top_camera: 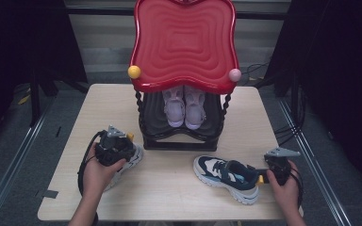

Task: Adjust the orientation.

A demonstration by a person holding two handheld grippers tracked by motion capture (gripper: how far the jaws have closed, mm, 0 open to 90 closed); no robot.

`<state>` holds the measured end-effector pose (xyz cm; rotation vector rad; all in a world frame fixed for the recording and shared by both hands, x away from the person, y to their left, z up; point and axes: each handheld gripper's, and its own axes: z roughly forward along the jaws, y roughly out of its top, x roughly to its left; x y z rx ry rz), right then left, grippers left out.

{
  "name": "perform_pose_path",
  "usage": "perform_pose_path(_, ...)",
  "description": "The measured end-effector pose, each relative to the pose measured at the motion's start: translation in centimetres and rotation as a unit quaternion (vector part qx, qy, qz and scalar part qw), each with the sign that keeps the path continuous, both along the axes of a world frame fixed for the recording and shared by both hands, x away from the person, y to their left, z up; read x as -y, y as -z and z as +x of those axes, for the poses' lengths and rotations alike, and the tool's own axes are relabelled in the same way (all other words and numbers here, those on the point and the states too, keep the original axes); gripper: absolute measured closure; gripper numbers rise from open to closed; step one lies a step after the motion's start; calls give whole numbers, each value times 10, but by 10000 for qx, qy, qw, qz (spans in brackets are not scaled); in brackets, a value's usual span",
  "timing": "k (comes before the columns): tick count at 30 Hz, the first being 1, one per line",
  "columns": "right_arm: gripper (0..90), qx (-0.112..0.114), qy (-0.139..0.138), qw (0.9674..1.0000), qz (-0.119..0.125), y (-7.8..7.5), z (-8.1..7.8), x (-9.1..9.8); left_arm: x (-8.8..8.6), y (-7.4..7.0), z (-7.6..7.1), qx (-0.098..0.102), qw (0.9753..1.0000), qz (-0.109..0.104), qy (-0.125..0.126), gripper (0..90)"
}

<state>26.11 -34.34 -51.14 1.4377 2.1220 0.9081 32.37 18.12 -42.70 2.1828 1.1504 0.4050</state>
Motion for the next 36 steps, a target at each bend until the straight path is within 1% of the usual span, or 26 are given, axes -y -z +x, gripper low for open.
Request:
perform_pose_path(1,121,3,1,10000,-2,0,0,0,1,1,1,-34,10000,-39,-25,471)
perform_pose_path(3,121,5,1,10000,-2,0,0,0,3,3,4,48,9999,4,-88,484)
perform_pose_path(4,121,2,1,10000,-1,0,0,0,4,4,4,71,9999,59,-82,527)
perform_pose_path(6,121,3,0,10000,-1,0,0,0,4,4,5,19,10000,5,-40,603)
perform_pose_path(9,121,4,0,10000,-1,0,0,0,4,1,4,-126,9999,7,110,718)
perform_pose_path(11,121,2,2,10000,-1,0,0,0,2,1,1,-161,9997,25,203,751)
perform_pose_path(13,121,0,-1,10000,1,0,0,0,0,0,-6,-202,9991,16,373,764)
perform_pose_path(14,121,1,-1,10000,0,0,0,0,0,0,-10,-202,9990,-2,403,765)
perform_pose_path(17,121,-2,2,10000,1,0,0,0,-4,0,-23,-190,9980,50,607,766)
perform_pose_path(18,121,-5,3,10000,4,0,0,0,-6,-1,-27,-219,9978,-2,624,766)
perform_pose_path(19,122,-5,4,10000,3,0,0,0,-7,-1,-30,-246,9975,0,657,763)
perform_pose_path(21,121,-2,4,10000,0,0,0,0,-9,-1,-33,-254,9976,-65,638,750)
perform_pose_path(22,122,-2,4,10000,-1,0,0,0,-9,-1,-33,-258,9980,-42,577,725)
perform_pose_path(25,121,-3,4,10000,1,0,0,0,-8,-2,-30,-293,9987,-81,413,567)
perform_pose_path(28,121,-3,4,10000,1,0,0,0,-2,-3,-25,-265,9995,-75,168,449)
perform_pose_path(29,121,-3,3,10000,1,0,0,0,-1,-4,-24,-257,9995,-92,127,412)
perform_pose_path(30,121,-5,5,10000,2,0,0,0,1,-5,-22,-254,9996,-136,59,391)
perform_pose_path(31,121,-5,4,10000,3,0,0,0,2,-6,-21,-310,9994,-176,9,370)
perform_pose_path(33,121,-4,3,10000,3,0,0,0,6,-4,-17,-246,9996,-40,-132,350)
perform_pose_path(34,121,-4,3,10000,3,0,0,0,7,-3,-16,-263,9994,-23,-221,350)
perform_pose_path(35,121,-4,3,10000,3,0,0,0,7,-1,-15,-287,9992,-82,-256,350)
perform_pose_path(36,121,-3,2,10000,3,0,0,0,8,0,-15,-274,9991,-61,-316,350)
